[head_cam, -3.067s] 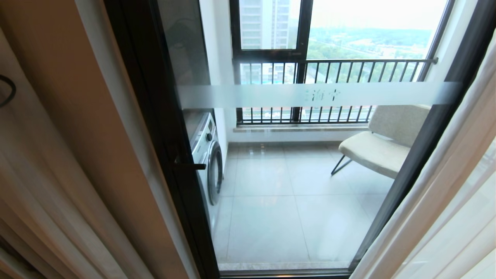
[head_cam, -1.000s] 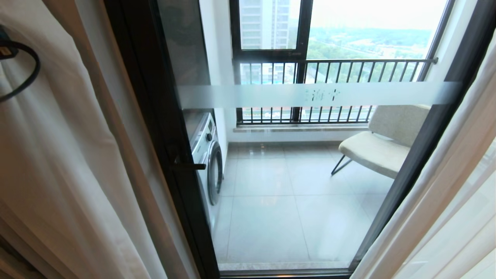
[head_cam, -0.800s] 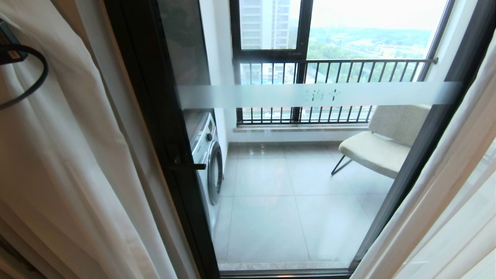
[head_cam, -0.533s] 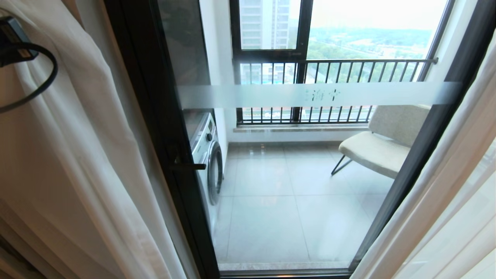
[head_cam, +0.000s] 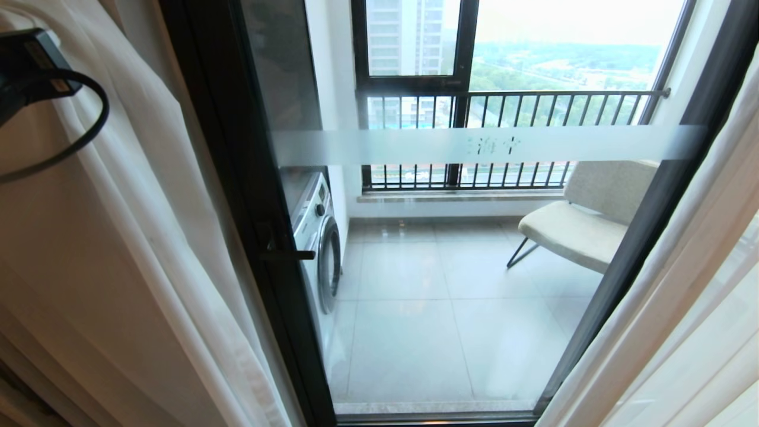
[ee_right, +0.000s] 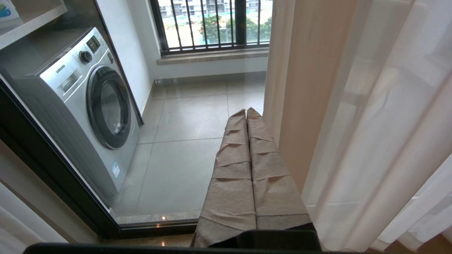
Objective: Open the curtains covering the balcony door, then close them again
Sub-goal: Close the inner curtains on both sides
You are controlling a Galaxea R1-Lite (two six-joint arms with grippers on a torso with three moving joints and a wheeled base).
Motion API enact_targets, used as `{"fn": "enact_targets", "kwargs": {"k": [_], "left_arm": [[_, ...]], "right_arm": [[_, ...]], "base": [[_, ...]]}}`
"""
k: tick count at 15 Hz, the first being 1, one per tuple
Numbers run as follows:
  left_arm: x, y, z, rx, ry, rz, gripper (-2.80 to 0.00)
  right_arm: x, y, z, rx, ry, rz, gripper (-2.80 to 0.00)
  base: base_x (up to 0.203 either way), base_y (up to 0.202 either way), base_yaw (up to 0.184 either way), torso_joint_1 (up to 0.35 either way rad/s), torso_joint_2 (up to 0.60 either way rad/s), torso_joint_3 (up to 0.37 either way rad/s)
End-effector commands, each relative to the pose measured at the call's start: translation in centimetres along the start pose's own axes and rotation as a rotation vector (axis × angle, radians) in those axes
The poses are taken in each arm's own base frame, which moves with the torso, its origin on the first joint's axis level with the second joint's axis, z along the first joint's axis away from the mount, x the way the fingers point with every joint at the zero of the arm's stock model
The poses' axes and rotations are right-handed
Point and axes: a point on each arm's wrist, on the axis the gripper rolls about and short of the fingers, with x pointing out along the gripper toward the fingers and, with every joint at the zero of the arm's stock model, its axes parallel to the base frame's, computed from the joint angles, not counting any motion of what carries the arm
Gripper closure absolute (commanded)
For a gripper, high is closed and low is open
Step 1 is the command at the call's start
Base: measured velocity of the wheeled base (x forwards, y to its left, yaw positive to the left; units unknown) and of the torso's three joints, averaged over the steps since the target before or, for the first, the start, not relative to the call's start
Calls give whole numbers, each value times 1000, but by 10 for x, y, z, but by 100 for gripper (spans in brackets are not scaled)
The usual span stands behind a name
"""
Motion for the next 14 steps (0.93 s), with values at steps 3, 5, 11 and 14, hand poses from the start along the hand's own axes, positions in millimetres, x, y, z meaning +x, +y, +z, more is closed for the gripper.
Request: {"fn": "enact_targets", "kwargs": {"k": [3, 5, 11, 14], "left_arm": [[0, 0, -4, 4, 11, 1, 0], [0, 0, -5, 5, 16, -1, 0], [-2, -3, -7, 4, 23, -13, 0], [-2, -3, -8, 5, 27, -13, 0]], "right_arm": [[0, 0, 0, 0, -1, 0, 0], [0, 0, 0, 0, -1, 0, 0], [0, 0, 0, 0, 0, 0, 0], [0, 0, 0, 0, 1, 0, 0]], "base": [[0, 0, 0, 0, 0, 0], [0, 0, 0, 0, 0, 0], [1, -51, 5, -1, 2, 2], [0, -192, 1, 2, 0, 3]]}}
